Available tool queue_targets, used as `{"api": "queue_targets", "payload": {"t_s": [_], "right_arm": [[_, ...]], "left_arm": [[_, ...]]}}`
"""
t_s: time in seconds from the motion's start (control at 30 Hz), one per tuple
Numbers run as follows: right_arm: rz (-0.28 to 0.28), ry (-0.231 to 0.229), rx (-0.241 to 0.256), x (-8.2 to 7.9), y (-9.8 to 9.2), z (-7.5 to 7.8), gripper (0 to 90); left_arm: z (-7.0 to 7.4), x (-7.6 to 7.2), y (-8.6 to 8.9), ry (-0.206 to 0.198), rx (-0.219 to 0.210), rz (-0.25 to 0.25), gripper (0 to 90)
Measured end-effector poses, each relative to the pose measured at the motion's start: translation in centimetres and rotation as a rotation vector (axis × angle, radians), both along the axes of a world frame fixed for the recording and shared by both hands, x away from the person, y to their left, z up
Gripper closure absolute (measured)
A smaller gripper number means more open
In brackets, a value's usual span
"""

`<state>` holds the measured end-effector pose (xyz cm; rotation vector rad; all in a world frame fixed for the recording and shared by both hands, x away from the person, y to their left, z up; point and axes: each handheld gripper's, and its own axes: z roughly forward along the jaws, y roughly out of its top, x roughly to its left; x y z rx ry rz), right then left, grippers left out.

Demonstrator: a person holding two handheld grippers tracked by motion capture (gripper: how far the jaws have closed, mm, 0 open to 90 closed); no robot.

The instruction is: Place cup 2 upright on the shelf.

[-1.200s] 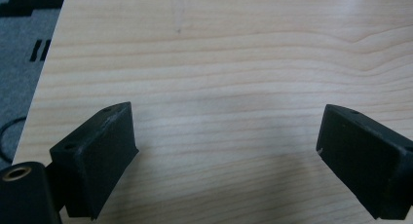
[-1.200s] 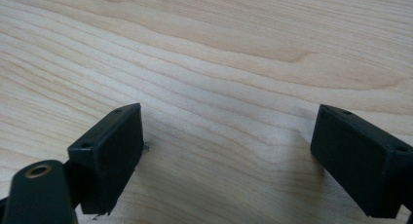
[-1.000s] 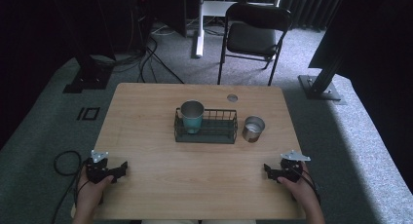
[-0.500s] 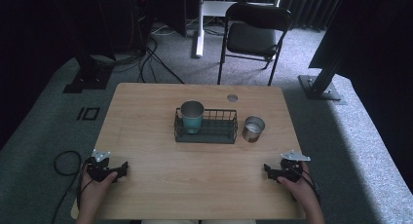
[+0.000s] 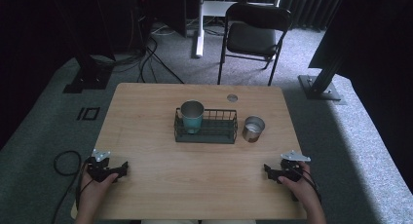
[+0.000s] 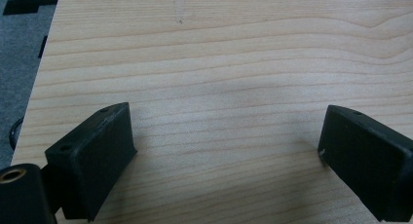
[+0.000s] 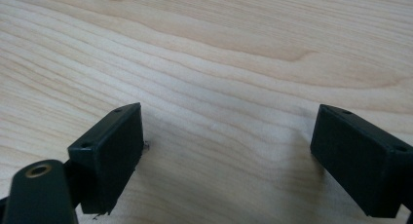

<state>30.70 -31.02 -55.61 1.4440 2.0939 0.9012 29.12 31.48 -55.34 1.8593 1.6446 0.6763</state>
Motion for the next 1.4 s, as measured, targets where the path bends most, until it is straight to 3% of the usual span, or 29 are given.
{"api": "queue_targets", "payload": {"t_s": [0.93,1.4], "right_arm": [[0.038,0.018,-0.02,0.3,0.1,0.3,12.0],[0.037,-0.009,0.023,1.8,0.7,0.6,12.1]], "left_arm": [[0.0,0.0,0.0,0.0,-0.001,-0.006,6.7],[0.0,0.0,0.0,0.0,-0.001,-0.006,6.7]]}}
